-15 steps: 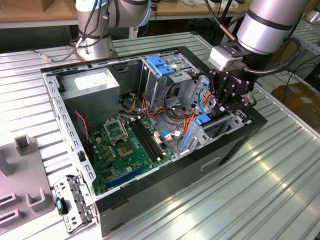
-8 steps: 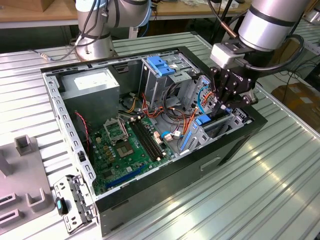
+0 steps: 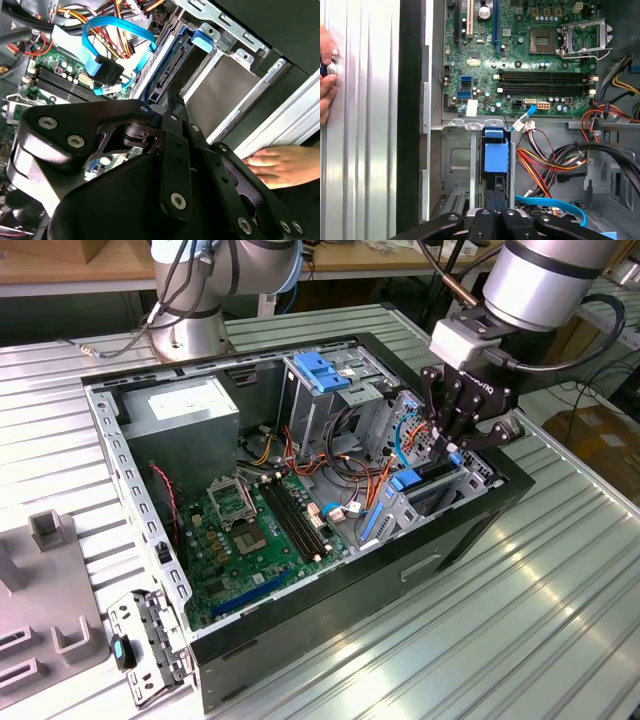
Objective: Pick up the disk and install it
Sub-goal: 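Insert the first disk wire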
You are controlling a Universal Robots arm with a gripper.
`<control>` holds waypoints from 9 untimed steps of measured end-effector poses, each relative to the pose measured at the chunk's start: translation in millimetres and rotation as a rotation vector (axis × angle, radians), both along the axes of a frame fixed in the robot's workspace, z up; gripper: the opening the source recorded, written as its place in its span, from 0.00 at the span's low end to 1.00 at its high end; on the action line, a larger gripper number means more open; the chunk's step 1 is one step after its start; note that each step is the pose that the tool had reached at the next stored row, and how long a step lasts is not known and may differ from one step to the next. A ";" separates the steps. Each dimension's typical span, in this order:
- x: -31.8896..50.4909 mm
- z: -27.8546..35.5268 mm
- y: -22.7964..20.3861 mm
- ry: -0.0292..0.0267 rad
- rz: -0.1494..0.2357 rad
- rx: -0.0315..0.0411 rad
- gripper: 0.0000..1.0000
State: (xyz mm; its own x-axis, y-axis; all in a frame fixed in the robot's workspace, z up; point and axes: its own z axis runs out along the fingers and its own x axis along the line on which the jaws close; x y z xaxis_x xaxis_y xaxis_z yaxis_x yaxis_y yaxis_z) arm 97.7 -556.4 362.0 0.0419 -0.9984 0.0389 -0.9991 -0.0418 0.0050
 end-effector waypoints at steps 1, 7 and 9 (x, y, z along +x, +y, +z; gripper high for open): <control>1.3 0.1 0.0 0.0001 0.015 -0.0003 0.11; 16.1 0.0 1.4 0.0000 0.054 0.0000 0.11; 20.2 0.0 1.5 0.0001 0.065 -0.0001 0.11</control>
State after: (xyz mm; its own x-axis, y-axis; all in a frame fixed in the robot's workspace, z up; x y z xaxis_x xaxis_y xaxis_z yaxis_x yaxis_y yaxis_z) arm 117.9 -554.8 362.0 0.1064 -0.9936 0.0389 -0.9943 -0.1063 0.0051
